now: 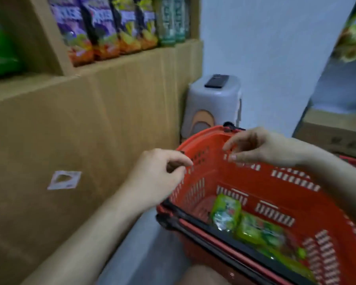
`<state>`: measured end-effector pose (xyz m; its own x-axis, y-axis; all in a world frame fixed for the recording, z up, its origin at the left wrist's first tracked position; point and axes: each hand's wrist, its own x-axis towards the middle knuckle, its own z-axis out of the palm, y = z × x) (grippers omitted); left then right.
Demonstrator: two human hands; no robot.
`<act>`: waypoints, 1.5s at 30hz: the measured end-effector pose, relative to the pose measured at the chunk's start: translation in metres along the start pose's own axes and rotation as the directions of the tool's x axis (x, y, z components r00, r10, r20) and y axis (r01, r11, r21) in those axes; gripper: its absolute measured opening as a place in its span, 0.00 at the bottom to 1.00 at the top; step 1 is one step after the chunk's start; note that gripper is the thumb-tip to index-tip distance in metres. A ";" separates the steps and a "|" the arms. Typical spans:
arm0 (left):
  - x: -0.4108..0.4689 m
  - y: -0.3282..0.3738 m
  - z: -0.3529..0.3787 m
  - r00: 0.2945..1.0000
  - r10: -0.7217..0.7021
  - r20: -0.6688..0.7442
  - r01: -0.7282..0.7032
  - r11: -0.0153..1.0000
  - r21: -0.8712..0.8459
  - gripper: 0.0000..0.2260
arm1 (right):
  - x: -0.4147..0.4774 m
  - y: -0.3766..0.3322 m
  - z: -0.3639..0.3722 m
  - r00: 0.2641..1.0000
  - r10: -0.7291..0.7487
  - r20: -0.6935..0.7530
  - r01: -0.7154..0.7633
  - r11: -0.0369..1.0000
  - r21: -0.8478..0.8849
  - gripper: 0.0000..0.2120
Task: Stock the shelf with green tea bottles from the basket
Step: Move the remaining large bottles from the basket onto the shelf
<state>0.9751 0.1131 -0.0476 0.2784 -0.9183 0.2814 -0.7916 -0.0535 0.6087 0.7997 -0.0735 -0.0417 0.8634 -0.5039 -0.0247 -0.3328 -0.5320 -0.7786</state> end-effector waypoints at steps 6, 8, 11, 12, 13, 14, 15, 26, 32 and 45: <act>0.036 0.005 0.082 0.964 -0.037 0.262 -0.005 0.988 0.157 0.09 | -0.017 0.128 0.021 0.906 0.398 0.142 -0.319 0.864 -0.389 0.30; 0.045 0.003 0.104 0.907 -0.081 0.414 -0.005 0.979 0.201 0.10 | -0.020 0.159 0.038 0.831 0.502 0.239 -0.354 0.809 -0.469 0.37; 0.059 0.005 0.136 0.763 -0.120 0.635 -0.071 0.961 0.267 0.11 | -0.026 0.183 0.051 0.628 0.645 0.435 -0.419 0.752 -0.509 0.40; 0.065 0.010 0.147 0.704 -0.126 0.699 -0.111 0.953 0.283 0.12 | -0.028 0.189 0.057 0.553 0.659 0.509 -0.420 0.749 -0.513 0.42; 0.071 0.015 0.158 0.648 -0.131 0.750 -0.151 0.944 0.295 0.13 | -0.029 0.191 0.065 0.488 0.658 0.574 -0.395 0.752 -0.527 0.44; 0.076 0.022 0.169 0.605 -0.134 0.785 -0.187 0.934 0.304 0.13 | -0.033 0.192 0.075 0.454 0.642 0.618 -0.337 0.766 -0.548 0.46; 0.081 0.026 0.179 0.582 -0.133 0.802 -0.217 0.925 0.311 0.13 | -0.037 0.193 0.088 0.449 0.610 0.653 -0.268 0.789 -0.554 0.46; 0.082 0.003 0.219 0.512 -0.246 0.823 -0.115 0.930 0.349 0.14 | -0.053 0.193 0.103 0.625 0.506 0.595 -0.131 0.819 -0.559 0.50; 0.084 -0.012 0.214 0.481 -0.330 0.812 0.287 0.935 0.209 0.45 | -0.036 0.181 0.046 0.842 0.389 0.373 -0.310 0.916 -0.256 0.45; 0.087 0.013 0.192 0.871 -0.126 0.475 0.401 0.740 -0.539 0.37 | -0.026 0.136 -0.014 0.985 0.173 -0.025 -0.153 0.923 0.354 0.28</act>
<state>0.8851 -0.0427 -0.1576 0.0841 -0.9794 -0.1836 -0.1809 -0.1962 0.9637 0.7266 -0.1430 -0.1383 0.7833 -0.6049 -0.1432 -0.3046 -0.1728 -0.9367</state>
